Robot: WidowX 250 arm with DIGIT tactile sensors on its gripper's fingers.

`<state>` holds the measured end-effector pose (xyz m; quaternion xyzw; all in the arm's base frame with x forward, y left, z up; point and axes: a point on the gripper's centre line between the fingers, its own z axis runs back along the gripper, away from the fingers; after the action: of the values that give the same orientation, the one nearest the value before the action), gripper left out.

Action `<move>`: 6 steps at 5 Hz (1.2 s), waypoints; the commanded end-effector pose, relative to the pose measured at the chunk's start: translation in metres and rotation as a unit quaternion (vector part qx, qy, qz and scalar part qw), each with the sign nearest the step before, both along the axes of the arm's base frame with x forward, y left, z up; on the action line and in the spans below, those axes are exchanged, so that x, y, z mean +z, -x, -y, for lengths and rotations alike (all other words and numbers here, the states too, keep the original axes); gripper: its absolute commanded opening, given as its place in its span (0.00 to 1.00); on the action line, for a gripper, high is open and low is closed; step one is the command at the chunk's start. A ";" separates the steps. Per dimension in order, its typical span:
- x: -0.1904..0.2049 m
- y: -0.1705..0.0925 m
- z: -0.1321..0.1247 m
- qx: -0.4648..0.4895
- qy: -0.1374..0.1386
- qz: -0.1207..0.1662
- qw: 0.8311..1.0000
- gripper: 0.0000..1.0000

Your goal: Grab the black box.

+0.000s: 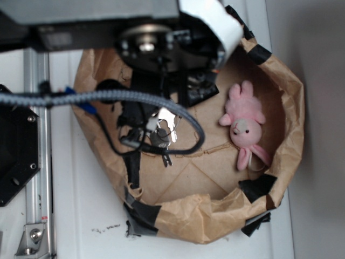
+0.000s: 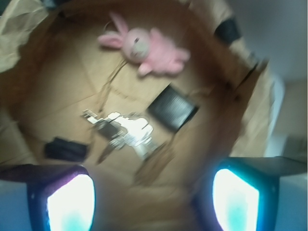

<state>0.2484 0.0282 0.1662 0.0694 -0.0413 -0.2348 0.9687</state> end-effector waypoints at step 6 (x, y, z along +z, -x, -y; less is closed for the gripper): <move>-0.053 -0.021 -0.023 -0.267 0.017 -0.010 0.963 1.00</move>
<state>0.2621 0.0516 0.0986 0.0157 -0.0310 -0.4769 0.8783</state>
